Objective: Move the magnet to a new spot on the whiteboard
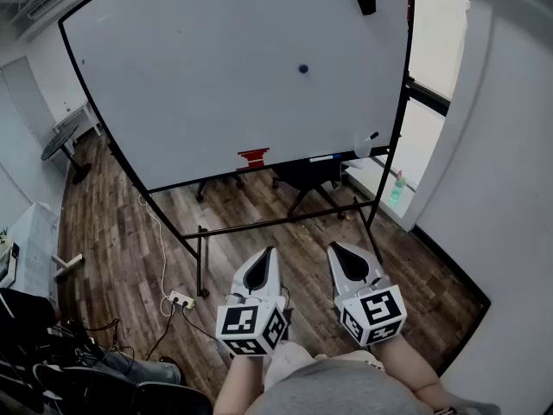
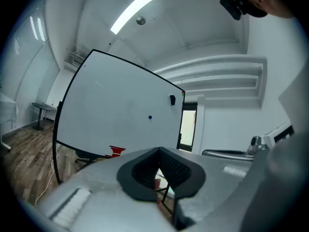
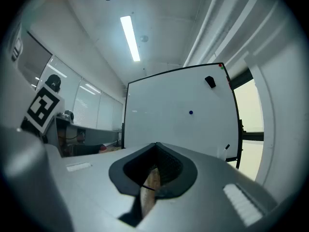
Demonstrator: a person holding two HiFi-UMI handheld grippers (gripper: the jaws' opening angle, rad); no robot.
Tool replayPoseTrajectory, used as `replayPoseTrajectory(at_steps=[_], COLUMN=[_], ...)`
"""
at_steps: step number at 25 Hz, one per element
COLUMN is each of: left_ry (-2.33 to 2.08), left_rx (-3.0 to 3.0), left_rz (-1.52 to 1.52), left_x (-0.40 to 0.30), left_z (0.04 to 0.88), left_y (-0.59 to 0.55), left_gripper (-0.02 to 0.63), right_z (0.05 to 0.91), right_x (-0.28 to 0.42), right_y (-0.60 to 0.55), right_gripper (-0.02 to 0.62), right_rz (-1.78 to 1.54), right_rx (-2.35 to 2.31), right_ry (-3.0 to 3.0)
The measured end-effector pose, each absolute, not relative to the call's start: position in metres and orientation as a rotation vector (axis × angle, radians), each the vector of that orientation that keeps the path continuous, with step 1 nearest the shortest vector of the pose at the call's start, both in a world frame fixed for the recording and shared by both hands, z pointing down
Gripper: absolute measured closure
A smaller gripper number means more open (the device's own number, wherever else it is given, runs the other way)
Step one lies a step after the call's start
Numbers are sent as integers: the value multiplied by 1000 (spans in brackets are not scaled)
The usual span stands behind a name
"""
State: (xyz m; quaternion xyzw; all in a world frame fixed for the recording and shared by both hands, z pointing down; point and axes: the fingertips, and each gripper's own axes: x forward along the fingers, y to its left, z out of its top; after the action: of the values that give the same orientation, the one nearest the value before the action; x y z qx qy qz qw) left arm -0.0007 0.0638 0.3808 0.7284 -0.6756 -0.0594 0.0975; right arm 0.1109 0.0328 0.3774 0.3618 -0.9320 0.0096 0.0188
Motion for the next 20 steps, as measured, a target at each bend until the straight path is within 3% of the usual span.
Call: replayPoseTrajectory(at_steps=[20], left_ry=[-2040], left_rx=[2012], left_rz=[-139], left_x=[4], left_z=[398], left_y=[84], left_gripper=[601], right_z=[395], right_x=[120], right_y=[41], right_gripper=[600], right_rz=[92], right_rx=[1038], right_ry=[-2907])
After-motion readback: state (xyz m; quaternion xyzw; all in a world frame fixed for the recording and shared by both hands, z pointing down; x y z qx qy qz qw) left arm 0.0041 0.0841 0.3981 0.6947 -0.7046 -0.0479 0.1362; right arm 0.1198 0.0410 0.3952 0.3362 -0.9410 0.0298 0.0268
